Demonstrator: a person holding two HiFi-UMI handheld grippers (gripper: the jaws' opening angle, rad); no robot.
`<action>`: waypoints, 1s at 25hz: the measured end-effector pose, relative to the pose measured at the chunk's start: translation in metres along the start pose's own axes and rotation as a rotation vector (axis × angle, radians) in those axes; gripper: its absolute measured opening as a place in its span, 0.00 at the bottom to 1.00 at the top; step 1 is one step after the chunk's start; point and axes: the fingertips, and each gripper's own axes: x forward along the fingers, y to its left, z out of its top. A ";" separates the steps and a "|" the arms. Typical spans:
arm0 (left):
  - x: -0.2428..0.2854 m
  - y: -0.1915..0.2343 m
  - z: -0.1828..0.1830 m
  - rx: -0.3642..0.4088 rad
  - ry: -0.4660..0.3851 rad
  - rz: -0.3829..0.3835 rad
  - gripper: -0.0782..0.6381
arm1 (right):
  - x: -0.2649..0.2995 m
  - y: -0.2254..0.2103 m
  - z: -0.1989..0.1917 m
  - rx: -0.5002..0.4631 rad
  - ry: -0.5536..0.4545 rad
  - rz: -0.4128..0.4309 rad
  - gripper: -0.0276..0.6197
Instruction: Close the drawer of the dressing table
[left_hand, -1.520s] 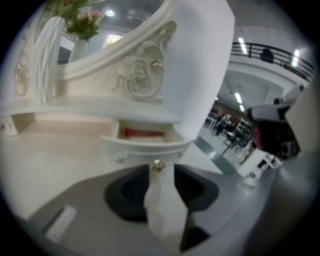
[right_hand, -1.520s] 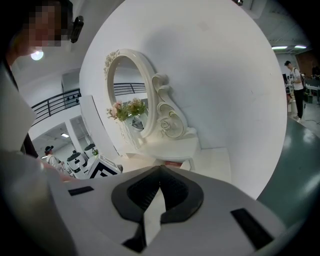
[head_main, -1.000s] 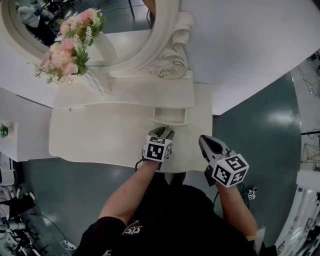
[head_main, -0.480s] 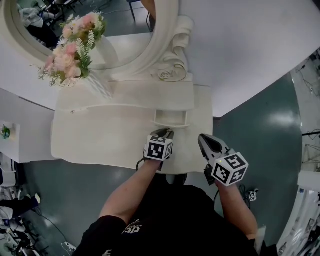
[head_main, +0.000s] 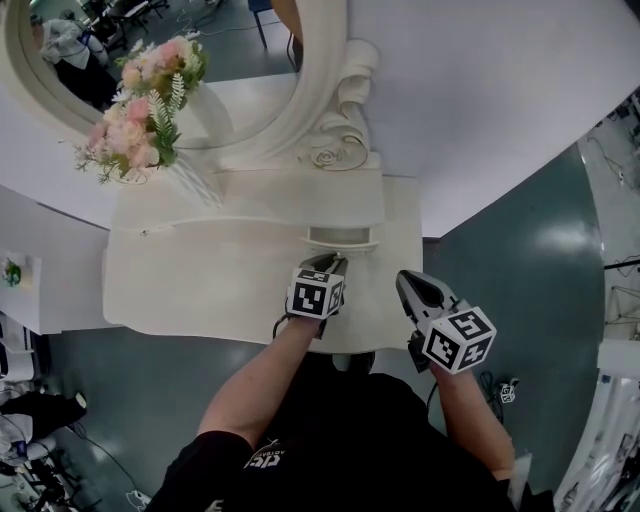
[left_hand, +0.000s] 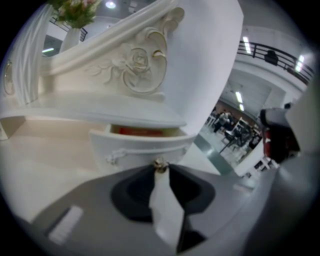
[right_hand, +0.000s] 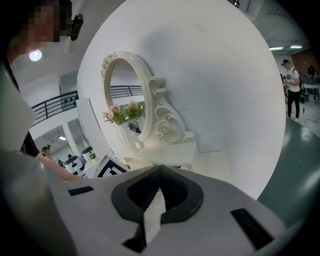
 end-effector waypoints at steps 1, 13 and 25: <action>0.001 0.001 0.002 0.004 0.001 -0.001 0.25 | 0.000 -0.001 0.000 0.002 0.000 -0.004 0.03; 0.018 0.011 0.015 0.033 0.017 -0.022 0.24 | 0.002 -0.011 -0.003 0.027 0.004 -0.041 0.03; 0.033 0.017 0.021 0.046 0.037 -0.039 0.24 | 0.004 -0.022 -0.002 0.052 -0.002 -0.079 0.03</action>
